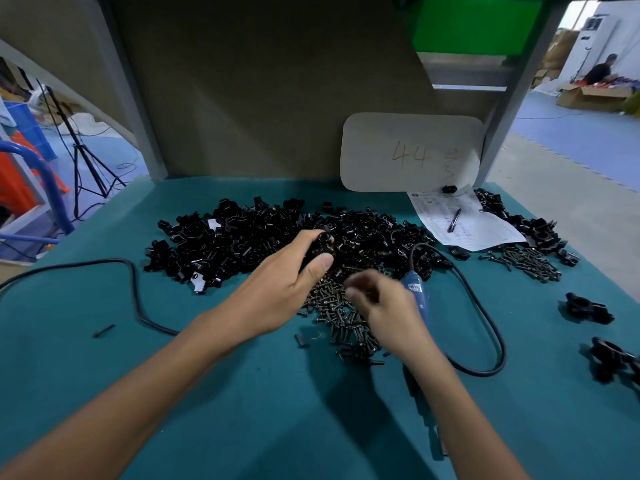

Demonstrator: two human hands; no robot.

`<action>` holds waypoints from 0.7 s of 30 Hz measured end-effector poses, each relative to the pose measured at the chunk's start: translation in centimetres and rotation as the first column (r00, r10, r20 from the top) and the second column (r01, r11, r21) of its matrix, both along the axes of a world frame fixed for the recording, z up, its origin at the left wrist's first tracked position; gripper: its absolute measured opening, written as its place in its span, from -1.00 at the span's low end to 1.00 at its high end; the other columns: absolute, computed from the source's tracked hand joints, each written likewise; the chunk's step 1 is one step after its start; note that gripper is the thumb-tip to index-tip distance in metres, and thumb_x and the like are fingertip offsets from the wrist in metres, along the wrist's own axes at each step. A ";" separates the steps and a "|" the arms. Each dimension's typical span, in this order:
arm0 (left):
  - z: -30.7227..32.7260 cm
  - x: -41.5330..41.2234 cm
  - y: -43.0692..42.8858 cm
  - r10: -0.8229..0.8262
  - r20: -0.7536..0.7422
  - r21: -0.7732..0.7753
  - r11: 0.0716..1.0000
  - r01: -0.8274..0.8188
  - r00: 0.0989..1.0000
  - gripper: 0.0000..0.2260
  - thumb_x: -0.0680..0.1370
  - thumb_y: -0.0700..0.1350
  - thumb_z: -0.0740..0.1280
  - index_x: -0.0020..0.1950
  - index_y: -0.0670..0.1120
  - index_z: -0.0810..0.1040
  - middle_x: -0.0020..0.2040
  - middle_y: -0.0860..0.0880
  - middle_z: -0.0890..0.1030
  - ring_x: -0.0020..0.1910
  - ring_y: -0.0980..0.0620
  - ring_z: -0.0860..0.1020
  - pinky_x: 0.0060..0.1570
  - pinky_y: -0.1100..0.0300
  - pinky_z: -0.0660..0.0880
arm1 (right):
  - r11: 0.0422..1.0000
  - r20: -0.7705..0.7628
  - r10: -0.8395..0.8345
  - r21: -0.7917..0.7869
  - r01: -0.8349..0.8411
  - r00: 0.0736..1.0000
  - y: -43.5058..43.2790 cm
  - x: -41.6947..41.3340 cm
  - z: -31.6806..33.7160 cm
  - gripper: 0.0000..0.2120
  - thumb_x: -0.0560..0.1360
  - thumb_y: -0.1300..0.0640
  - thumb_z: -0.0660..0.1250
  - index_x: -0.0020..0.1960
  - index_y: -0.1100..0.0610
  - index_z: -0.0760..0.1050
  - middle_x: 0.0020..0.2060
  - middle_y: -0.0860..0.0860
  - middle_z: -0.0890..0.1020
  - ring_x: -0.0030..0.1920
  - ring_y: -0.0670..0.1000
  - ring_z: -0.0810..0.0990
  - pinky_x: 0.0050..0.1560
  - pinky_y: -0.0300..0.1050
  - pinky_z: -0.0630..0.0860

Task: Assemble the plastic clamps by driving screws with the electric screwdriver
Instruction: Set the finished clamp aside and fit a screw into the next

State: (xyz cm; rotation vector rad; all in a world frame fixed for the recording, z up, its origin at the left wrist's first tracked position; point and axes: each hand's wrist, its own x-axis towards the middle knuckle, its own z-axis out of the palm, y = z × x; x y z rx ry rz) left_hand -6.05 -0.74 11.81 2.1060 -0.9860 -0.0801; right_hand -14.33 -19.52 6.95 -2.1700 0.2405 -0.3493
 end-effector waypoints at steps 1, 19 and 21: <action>-0.3 0.2 0.1 0.009 -0.002 0.005 1.000 -0.009 1.000 -0.54 0.61 0.32 0.05 0.45 0.17 0.29 -0.22 0.25 0.53 -0.21 0.47 0.46 -0.26 0.49 0.33 | 0.995 -0.073 0.040 -0.088 -0.047 0.997 0.3 0.1 -1.0 -0.95 0.62 0.08 0.38 0.06 -0.03 0.61 -0.12 -0.14 0.65 -0.10 -0.10 0.61 -0.09 -0.16 0.54; -2.2 0.6 0.8 0.009 0.050 0.107 0.994 -0.014 0.999 -0.52 0.62 0.33 -0.01 0.49 0.21 0.20 0.34 0.13 0.47 0.27 0.13 0.45 0.15 0.17 0.37 | 0.866 0.220 0.013 0.485 -0.121 0.975 0.9 -0.2 2.0 -0.93 0.54 0.12 0.46 -0.01 -0.03 0.71 -0.16 0.00 0.72 -0.18 -0.04 0.67 -0.11 -0.17 0.61; -2.2 0.5 0.3 0.003 0.049 0.097 0.995 -0.008 0.999 -0.54 0.61 0.32 -0.01 0.47 0.21 0.22 0.26 0.16 0.48 0.18 0.16 0.46 0.08 0.19 0.36 | 0.772 0.285 0.028 0.603 -0.202 0.958 0.7 -0.9 3.1 -0.86 0.51 0.12 0.46 0.05 0.02 0.72 -0.08 0.07 0.74 -0.10 0.01 0.69 -0.02 -0.15 0.64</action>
